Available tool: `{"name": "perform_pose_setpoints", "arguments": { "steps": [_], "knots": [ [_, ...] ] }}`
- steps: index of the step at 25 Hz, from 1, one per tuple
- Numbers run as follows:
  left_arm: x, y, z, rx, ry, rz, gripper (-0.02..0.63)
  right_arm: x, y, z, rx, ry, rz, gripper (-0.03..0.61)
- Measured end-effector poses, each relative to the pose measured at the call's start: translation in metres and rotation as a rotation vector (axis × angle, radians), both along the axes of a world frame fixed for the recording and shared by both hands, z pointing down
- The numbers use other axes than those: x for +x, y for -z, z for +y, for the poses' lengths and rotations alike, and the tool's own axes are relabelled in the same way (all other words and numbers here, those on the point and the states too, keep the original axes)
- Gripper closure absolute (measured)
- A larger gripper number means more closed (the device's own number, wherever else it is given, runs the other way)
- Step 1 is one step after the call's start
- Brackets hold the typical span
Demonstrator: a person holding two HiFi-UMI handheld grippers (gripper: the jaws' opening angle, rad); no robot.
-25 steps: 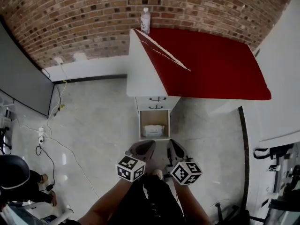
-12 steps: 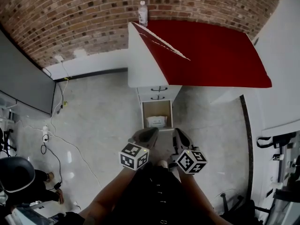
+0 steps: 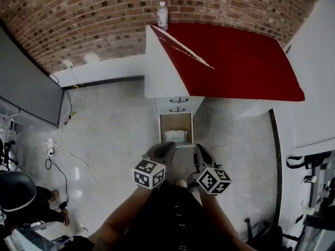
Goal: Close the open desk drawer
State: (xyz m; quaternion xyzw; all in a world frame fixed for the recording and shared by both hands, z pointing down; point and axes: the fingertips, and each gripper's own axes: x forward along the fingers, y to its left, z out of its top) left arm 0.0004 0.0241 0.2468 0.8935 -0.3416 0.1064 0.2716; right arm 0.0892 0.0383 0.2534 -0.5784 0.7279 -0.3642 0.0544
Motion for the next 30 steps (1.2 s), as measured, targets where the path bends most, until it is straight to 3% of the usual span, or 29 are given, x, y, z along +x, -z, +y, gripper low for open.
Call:
{"name": "perform_pose_setpoints", "arguments": {
  "steps": [20,30],
  "knots": [
    [-0.009,-0.031,0.007,-0.103,0.043,-0.013,0.604,0.007,-0.025,0.008,-0.065,-0.013,-0.015,0.572],
    [-0.028,-0.057,-0.027,-0.123,0.004,0.010,0.603,-0.004,-0.026,-0.036,0.041,-0.021,-0.013,0.572]
  ]
}}
